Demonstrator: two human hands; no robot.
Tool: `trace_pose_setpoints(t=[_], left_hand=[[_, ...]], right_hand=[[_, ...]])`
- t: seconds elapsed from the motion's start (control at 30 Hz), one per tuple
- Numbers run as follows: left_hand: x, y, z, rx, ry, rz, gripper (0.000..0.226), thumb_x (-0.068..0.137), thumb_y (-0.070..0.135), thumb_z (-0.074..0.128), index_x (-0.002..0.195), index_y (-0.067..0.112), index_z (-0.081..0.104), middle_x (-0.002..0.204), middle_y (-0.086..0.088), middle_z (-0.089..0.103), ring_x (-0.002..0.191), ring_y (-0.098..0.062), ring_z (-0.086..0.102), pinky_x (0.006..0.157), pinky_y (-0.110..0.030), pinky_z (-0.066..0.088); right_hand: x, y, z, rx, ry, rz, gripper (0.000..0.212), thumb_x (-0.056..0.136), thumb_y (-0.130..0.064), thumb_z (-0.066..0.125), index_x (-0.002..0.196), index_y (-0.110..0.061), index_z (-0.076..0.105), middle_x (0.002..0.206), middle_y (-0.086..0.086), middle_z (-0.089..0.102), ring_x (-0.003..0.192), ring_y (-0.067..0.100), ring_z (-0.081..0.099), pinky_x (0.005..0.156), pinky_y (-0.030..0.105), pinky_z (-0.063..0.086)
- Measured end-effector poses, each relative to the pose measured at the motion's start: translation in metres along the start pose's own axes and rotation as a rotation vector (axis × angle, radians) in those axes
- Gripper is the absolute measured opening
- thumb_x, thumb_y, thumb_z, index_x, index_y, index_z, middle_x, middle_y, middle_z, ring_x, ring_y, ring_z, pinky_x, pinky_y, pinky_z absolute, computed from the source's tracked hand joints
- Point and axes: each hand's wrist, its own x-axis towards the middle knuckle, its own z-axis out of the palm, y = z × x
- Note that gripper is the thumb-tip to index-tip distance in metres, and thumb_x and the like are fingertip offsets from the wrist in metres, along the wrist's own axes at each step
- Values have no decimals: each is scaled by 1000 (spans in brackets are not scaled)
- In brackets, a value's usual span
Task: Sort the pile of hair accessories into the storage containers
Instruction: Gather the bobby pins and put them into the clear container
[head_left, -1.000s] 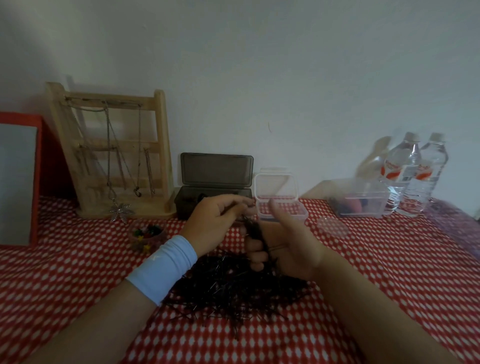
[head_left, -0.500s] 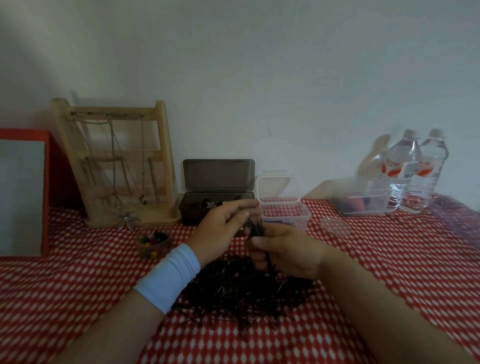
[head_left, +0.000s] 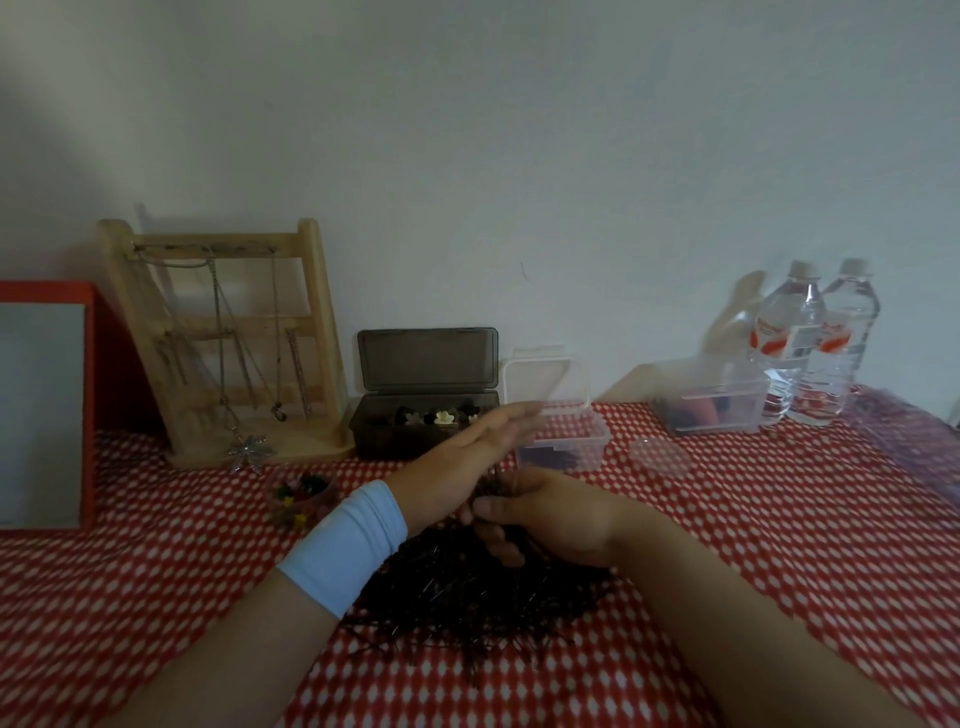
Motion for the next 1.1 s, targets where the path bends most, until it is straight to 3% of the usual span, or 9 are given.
trace_pose_setpoints(t=[0.1, 0.2, 0.37, 0.5, 0.63, 0.73, 0.87, 0.97, 1.1], left_hand=[[5, 9, -4, -37, 92, 21, 46, 94, 62, 38, 130, 37, 53, 137, 13, 56, 126, -1, 52, 113, -37, 34], [8, 12, -17, 44, 176, 82, 40, 102, 42, 36, 131, 28, 60, 133, 15, 60, 125, 0, 52, 113, -33, 36], [11, 6, -17, 150, 184, 109, 36, 94, 46, 39, 123, 43, 61, 130, 18, 61, 123, 4, 52, 113, -30, 36], [12, 3, -25, 136, 283, 168, 37, 95, 38, 39, 112, 31, 71, 114, 15, 70, 114, 0, 59, 107, -33, 42], [12, -7, -30, 191, 228, 138, 37, 97, 43, 39, 129, 41, 58, 128, 19, 62, 124, 3, 51, 112, -31, 36], [14, -8, -34, 184, 208, 106, 34, 100, 39, 40, 130, 40, 56, 137, 20, 55, 128, 6, 45, 116, -29, 31], [15, -4, -41, -49, 153, -20, 43, 100, 46, 30, 128, 34, 61, 142, 24, 46, 128, 11, 40, 105, -15, 35], [17, -5, -34, -525, 238, -60, 53, 89, 52, 39, 130, 25, 58, 135, 4, 59, 124, -13, 55, 101, -30, 47], [20, 0, -17, -908, 257, -239, 53, 97, 45, 40, 120, 3, 63, 120, -20, 65, 110, -31, 63, 99, -44, 48]], right_hand=[[0, -4, -3, 164, 97, 31, 15, 106, -13, 42, 94, -10, 52, 68, 0, 47, 58, 14, 45, 59, 27, 41], [1, -14, -17, 283, 193, -19, 19, 105, -16, 42, 91, -13, 54, 70, 0, 42, 61, 12, 40, 59, 25, 37], [6, -37, -34, 257, 133, 17, 13, 102, -16, 45, 95, -13, 56, 72, 1, 47, 66, 16, 48, 66, 31, 42], [14, -44, -46, 207, 60, 96, 13, 101, -12, 46, 99, -9, 58, 75, 3, 50, 69, 17, 52, 65, 30, 46], [23, -50, -49, 160, 10, 150, 20, 104, -13, 41, 92, -14, 56, 73, 1, 46, 60, 12, 41, 57, 24, 36], [29, -55, -51, 135, -15, 156, 21, 105, -13, 38, 91, -14, 54, 70, -1, 43, 58, 11, 38, 56, 23, 34], [37, -52, -57, 163, -96, 124, 16, 103, -15, 40, 94, -14, 53, 72, -1, 42, 61, 11, 40, 59, 23, 38], [47, -49, -56, 322, -39, 9, 13, 103, -14, 43, 93, -14, 51, 69, -2, 42, 57, 10, 39, 55, 23, 40], [53, -53, -58, 569, 196, -303, 18, 106, -13, 37, 92, -13, 49, 69, 0, 40, 57, 14, 40, 56, 28, 43]])
